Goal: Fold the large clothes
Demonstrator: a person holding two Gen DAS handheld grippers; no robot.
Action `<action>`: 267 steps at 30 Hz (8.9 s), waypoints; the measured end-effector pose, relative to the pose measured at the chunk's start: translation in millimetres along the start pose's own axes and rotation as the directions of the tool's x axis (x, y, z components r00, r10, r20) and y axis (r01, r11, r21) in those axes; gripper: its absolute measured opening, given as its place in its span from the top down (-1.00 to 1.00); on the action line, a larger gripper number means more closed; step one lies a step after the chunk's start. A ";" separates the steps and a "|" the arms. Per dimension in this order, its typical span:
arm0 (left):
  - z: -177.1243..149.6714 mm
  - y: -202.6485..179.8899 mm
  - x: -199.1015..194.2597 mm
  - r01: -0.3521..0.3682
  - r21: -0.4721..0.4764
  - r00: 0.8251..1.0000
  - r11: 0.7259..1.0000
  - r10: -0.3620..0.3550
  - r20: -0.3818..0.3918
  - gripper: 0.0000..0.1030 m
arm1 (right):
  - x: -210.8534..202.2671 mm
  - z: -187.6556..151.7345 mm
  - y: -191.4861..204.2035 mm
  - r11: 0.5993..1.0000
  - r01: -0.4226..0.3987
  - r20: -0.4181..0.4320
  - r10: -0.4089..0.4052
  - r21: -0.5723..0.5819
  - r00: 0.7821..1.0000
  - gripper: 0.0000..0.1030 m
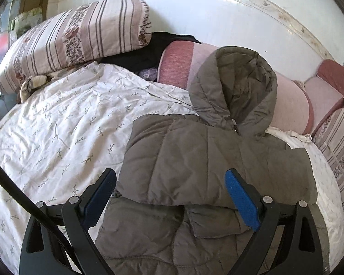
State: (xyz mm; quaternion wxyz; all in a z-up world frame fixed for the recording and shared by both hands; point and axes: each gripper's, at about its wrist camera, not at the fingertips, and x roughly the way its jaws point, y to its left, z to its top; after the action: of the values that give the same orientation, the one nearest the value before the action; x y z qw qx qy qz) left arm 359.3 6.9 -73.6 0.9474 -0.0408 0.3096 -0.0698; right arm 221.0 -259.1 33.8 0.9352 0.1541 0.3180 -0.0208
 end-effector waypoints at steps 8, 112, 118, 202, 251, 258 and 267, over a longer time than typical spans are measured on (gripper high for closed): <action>-1.2 0.1 12.3 0.006 -0.009 1.000 1.000 -0.006 -0.027 -0.85 | 74.9 84.2 5.3 0.995 0.080 0.021 -0.079 -0.056 0.997 -0.46; -9.9 -27.6 67.8 -0.016 0.042 0.996 0.999 0.020 -0.088 -0.85 | 222.4 -26.1 -9.0 0.994 -0.076 -0.017 0.075 -0.083 0.997 0.50; 0.5 -10.4 66.9 -0.055 0.005 0.996 0.998 0.055 -0.070 -0.85 | 210.5 -22.0 4.0 0.989 -0.116 -0.001 0.116 -0.096 0.993 0.47; -235.8 -7.4 -135.3 -0.143 0.228 0.971 0.963 0.181 -0.156 -0.85 | 1.7 -293.2 -88.5 0.998 -0.020 -0.176 0.011 -0.052 0.984 -0.01; -251.4 -13.6 -129.9 -0.191 0.284 0.979 0.940 0.203 -0.012 -1.00 | 0.1 -305.8 -97.2 0.995 -0.023 -0.128 0.011 -0.093 0.992 -0.36; -251.2 -14.2 -130.5 -0.189 0.286 0.980 0.940 0.200 -0.010 -1.00 | -15.8 -291.9 -120.4 0.998 -0.054 -0.090 0.050 -0.034 0.995 -0.36; -252.5 -13.9 -132.5 -0.184 0.288 0.981 0.940 0.192 0.001 -1.00 | -44.8 -273.6 -244.2 0.930 0.159 -0.007 -0.167 0.333 0.986 -0.39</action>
State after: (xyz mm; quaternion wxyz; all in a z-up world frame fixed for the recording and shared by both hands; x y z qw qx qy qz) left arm 102.4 5.5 -198.2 0.9413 0.1277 0.3117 -0.0235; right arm -9.1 -411.6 -211.7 0.8943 0.2823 0.3115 -0.1531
